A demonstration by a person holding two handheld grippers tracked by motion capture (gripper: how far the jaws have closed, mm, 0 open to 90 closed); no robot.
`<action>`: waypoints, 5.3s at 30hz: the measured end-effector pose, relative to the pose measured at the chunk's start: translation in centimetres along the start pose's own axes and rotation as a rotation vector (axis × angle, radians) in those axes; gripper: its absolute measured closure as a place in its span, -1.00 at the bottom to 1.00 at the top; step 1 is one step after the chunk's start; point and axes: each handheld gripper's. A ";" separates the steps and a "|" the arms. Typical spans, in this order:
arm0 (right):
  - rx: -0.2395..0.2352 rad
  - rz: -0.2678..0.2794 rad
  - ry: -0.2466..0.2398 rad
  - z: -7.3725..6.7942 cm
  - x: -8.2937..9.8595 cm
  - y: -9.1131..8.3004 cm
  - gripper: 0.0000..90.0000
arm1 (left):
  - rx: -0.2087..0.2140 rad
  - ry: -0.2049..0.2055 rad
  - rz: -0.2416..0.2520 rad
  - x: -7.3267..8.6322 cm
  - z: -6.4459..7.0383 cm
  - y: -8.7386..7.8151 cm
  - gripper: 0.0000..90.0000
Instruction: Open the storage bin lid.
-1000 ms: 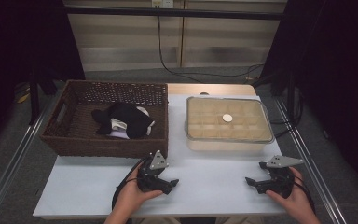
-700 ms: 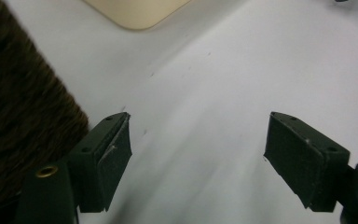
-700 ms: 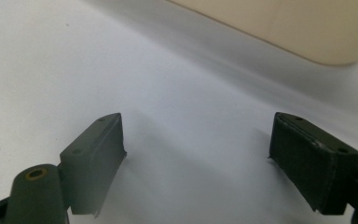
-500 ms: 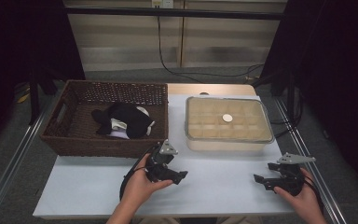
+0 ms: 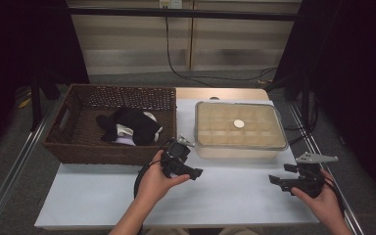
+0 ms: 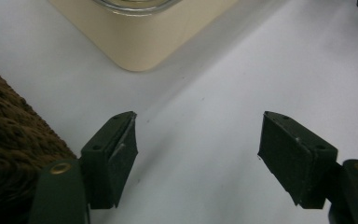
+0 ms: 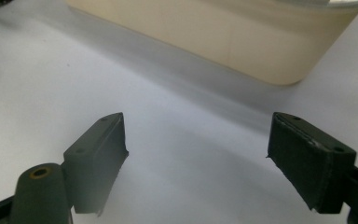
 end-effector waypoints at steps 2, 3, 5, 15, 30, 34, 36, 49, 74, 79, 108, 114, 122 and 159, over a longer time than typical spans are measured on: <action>0.003 0.002 -0.006 0.0 -0.5 -0.2 -0.57 | -0.009 0.010 -0.009 0.0 0.3 0.1 -0.45; 0.006 0.002 -0.005 0.0 -0.8 -0.3 -0.57 | -0.003 0.019 -0.010 0.0 0.6 0.2 -0.45; 0.013 0.009 -0.014 0.0 -1.1 -0.4 -0.57 | -0.001 0.023 -0.012 -0.2 1.0 0.2 -0.45; 0.000 0.025 -0.015 0.5 -2.8 -0.5 -0.57 | -0.035 0.025 -0.007 -3.3 1.8 0.2 -0.48; 0.046 0.039 0.027 2.2 -5.5 0.1 -0.56 | -0.139 -0.097 0.018 -7.9 -0.5 1.8 -0.49; 0.055 0.031 0.032 2.4 -6.3 0.2 -0.56 | -0.162 -0.108 0.015 -8.7 -1.2 1.9 -0.49; 0.059 0.028 0.025 2.5 -6.8 0.2 -0.55 | -0.170 -0.121 0.008 -8.9 -1.6 2.1 -0.49; 0.106 0.021 0.065 4.0 -7.8 2.1 -0.58 | -0.195 -0.201 0.005 -9.8 -3.9 3.9 -0.48; 0.078 -0.006 0.260 6.0 -8.9 4.9 -0.66 | -0.129 -0.357 0.005 -10.6 -6.1 6.8 -0.50; 0.084 -0.013 0.276 5.8 -9.1 4.9 -0.64 | -0.132 -0.387 -0.001 -10.6 -6.1 6.9 -0.46; 0.086 0.048 0.245 4.6 -7.8 0.8 -0.41 | -0.114 -0.408 0.014 -10.4 -3.6 3.1 -0.04; 0.088 0.049 0.227 3.9 -7.0 -0.5 -0.34 | -0.103 -0.380 -0.002 -9.7 -2.5 2.4 0.02; 0.090 0.046 0.233 3.4 -6.0 -1.4 -0.13 | -0.094 -0.387 -0.015 -8.6 -1.9 1.6 0.18; 0.050 0.079 0.259 1.1 0.2 -4.2 0.13 | -0.065 -0.329 -0.064 -2.3 1.4 1.8 0.30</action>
Point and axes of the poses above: each handheld gripper's, and its own axes: y roughly forward along the jaws, x roughly out of its underside, z roughly to its right, and after that the axes turned 5 degrees about z, right-handed
